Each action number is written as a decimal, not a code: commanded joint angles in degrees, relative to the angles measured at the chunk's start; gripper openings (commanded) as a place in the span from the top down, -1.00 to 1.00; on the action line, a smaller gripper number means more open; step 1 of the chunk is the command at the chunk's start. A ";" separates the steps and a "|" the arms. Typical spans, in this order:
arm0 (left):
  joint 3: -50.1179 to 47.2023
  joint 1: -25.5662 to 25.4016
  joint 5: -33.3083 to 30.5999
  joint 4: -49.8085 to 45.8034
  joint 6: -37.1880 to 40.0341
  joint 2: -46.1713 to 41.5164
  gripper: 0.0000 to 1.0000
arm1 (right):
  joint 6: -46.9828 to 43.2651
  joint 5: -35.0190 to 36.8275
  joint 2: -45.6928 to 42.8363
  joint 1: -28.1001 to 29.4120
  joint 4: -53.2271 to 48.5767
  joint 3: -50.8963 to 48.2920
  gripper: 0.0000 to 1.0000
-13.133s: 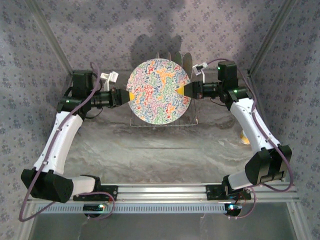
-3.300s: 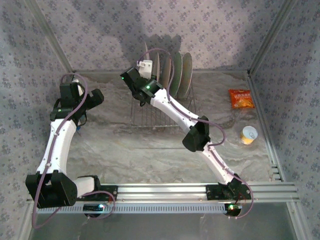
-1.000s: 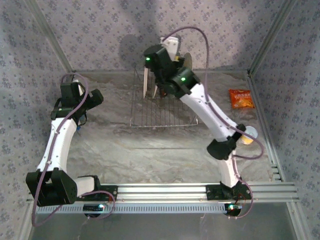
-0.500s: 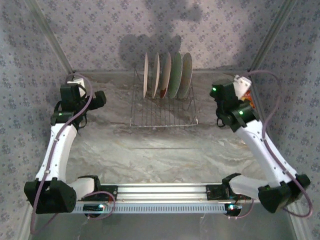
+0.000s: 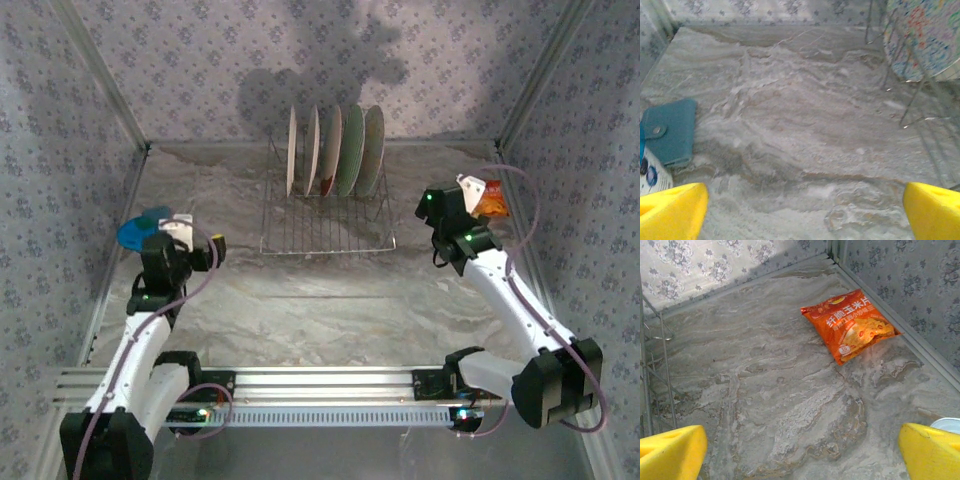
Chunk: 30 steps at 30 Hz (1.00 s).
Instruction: Load the plates into the dish rack
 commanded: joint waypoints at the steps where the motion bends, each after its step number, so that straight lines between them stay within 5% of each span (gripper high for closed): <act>1: -2.81 -0.23 -4.47 12.63 0.37 -0.30 -0.98 | -5.08 -1.79 3.21 -0.69 3.69 -0.34 -0.99; 4: -5.24 -0.41 -6.08 16.26 2.22 2.27 -0.98 | 1.19 -0.59 6.13 -1.56 2.15 -0.87 -1.00; 9: -8.44 -0.43 -9.49 23.44 4.70 9.51 -0.98 | -4.10 -2.13 5.46 -2.22 18.79 -9.95 -0.99; 16: -10.45 -0.40 -10.63 33.94 5.45 17.73 -0.98 | -7.99 -4.05 6.81 -5.53 21.93 -11.09 -0.99; 23: -5.89 0.52 -8.55 37.65 7.92 27.16 -0.98 | -22.89 -15.28 6.38 -7.33 50.09 -23.07 -0.99; 30: -1.52 1.58 -5.55 34.41 7.91 31.16 -0.98 | -24.02 -15.76 9.85 -9.60 57.53 -25.53 -0.99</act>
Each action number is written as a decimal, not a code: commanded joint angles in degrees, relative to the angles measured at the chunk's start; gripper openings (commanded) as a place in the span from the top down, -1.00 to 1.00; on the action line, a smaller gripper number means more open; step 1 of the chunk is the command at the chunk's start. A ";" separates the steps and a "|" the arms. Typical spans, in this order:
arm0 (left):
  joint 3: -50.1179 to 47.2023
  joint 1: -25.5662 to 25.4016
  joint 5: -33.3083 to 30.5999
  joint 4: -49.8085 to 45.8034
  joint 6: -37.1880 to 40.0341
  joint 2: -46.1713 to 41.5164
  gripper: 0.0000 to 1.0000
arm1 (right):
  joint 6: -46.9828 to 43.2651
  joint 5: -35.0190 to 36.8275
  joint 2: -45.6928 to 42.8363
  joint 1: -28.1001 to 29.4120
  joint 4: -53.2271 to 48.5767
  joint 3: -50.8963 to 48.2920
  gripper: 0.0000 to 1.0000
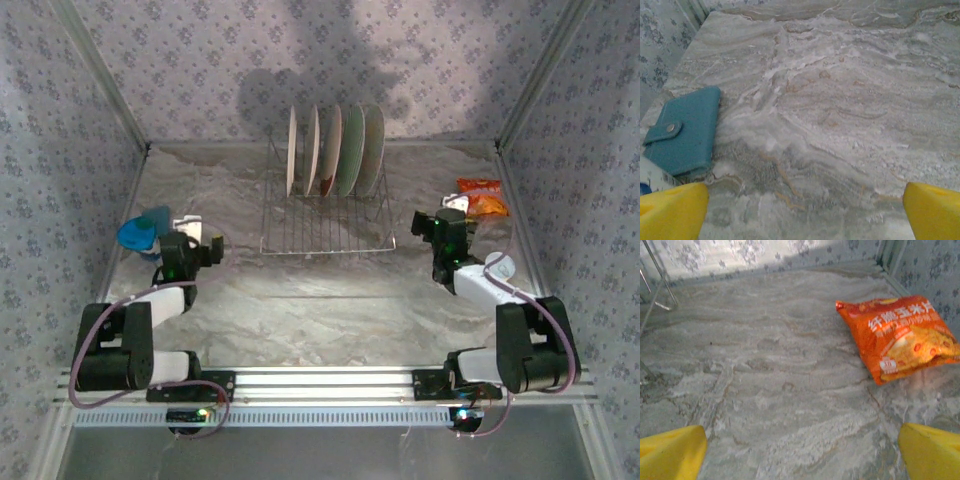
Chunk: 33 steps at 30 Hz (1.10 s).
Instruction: Load the plates into the dish rack
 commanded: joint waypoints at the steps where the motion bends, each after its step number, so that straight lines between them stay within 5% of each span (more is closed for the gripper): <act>1: 2.01 0.50 2.58 0.57 0.99 0.14 -0.98 | -4.62 -2.95 1.36 -1.08 11.47 -1.56 -1.00; 16: -2.95 5.60 4.04 6.62 -4.57 -3.60 -0.98 | -12.63 -16.29 15.78 -3.59 33.25 -4.79 -0.99; 21: -3.08 7.93 6.46 6.68 -6.29 -3.74 -0.98 | -9.96 -15.40 17.61 -5.01 34.50 -4.46 -0.99; 33: 2.25 0.45 5.30 7.28 -5.20 3.90 -0.98 | -1.09 -17.03 17.97 -11.11 31.58 -3.06 -0.99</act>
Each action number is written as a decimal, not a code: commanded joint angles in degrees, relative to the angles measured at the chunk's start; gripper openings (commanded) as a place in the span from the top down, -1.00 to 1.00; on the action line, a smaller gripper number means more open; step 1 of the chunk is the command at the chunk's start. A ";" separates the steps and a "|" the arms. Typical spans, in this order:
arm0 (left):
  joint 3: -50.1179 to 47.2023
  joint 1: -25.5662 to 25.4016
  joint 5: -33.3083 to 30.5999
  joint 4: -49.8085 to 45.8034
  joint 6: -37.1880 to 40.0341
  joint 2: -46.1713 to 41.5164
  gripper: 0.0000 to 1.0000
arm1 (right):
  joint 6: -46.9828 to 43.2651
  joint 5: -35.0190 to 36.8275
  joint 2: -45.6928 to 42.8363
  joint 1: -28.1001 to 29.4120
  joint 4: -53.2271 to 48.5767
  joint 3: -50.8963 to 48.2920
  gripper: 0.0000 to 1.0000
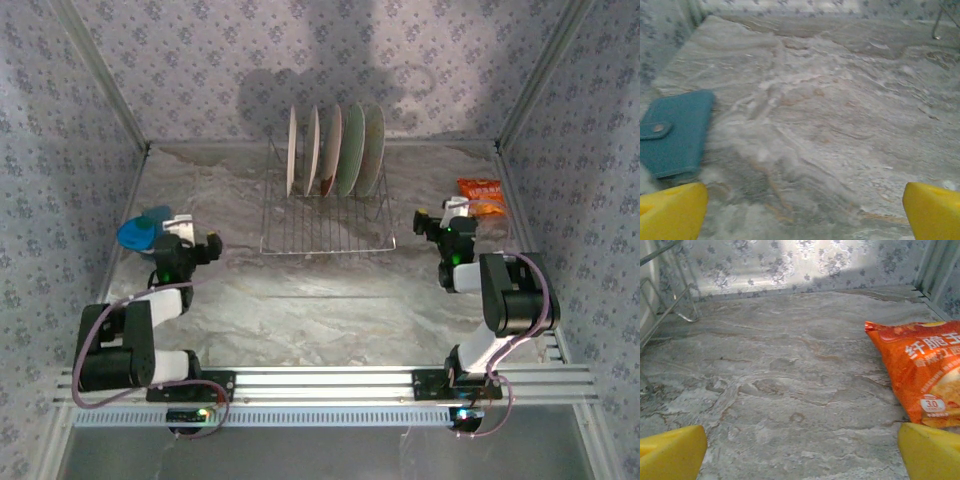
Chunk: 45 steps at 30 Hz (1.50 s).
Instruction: Load the plates into the dish rack
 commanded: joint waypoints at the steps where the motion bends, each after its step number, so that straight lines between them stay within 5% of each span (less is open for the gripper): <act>1: 4.41 -2.13 -0.64 2.65 1.76 5.18 -0.98 | 5.21 -1.72 0.40 -2.83 0.21 1.54 -0.99; 4: 4.03 -1.96 -1.85 9.14 1.10 11.49 -0.98 | 4.67 -4.06 0.50 -2.97 -0.10 1.82 -0.99; 10: 4.65 -1.26 -1.76 7.09 0.23 11.12 -0.98 | 1.95 -4.69 -1.88 -2.28 -3.43 2.37 -0.99; 20: 4.64 -1.27 -1.79 7.05 0.20 11.17 -0.98 | -5.50 0.79 -23.68 -3.80 -26.68 2.79 -0.99; 27: 4.66 -1.20 -1.78 7.06 0.12 11.15 -0.98 | -1.97 -0.87 -20.64 -4.34 -21.67 -2.73 -0.99; 36: 4.73 -1.26 -1.77 7.05 0.14 11.13 -0.98 | -5.31 -4.05 -6.51 -2.40 -1.11 -8.32 -0.99; 38: 4.70 -1.18 -1.68 6.97 0.12 11.12 -0.98 | -5.44 -3.56 -7.12 -2.16 -10.85 -4.16 -0.99; 45: 4.75 -1.18 -1.53 6.97 0.03 11.15 -0.98 | -6.08 -5.64 -6.55 -2.40 -10.01 -3.92 -0.99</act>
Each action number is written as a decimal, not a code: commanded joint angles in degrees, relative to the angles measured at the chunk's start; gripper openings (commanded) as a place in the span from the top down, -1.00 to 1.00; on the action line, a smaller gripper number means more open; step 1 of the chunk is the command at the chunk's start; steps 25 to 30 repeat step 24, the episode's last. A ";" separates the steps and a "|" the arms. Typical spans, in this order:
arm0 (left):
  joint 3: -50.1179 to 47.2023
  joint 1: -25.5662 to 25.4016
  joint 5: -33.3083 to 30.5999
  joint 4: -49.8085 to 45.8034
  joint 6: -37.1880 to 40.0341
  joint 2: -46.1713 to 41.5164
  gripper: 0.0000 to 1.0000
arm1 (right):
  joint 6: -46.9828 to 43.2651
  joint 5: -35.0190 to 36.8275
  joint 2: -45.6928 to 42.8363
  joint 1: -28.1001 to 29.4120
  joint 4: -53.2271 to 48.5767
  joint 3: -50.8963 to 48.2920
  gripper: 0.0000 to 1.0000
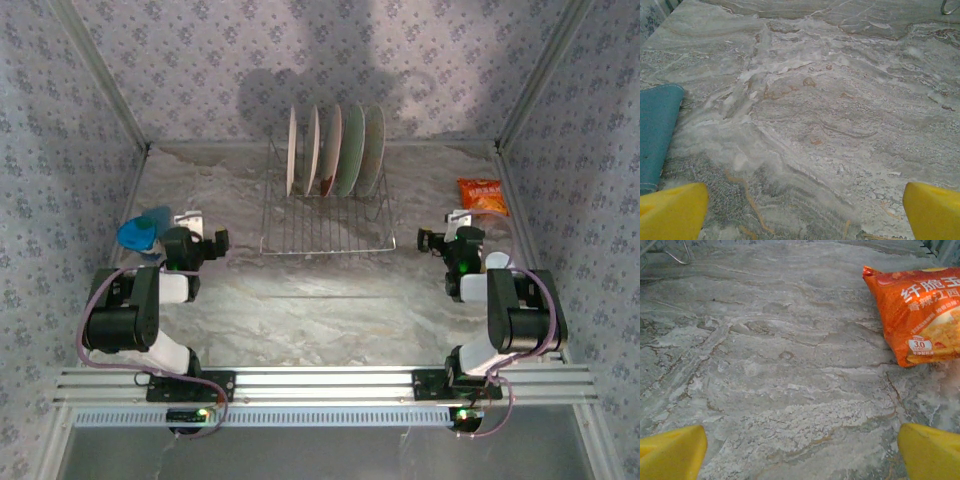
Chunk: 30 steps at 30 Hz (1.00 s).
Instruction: Load the plates into the dish rack
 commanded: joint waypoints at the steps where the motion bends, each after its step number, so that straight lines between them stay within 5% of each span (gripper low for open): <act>1: 1.00 0.19 -0.30 1.54 -0.53 -0.35 -0.98 | -1.11 -1.27 -0.04 -0.04 0.18 0.74 -0.99; 30: 1.00 0.18 -0.28 1.46 -0.53 -0.34 -0.98 | -1.11 -1.20 0.06 -0.06 -0.10 0.82 -0.99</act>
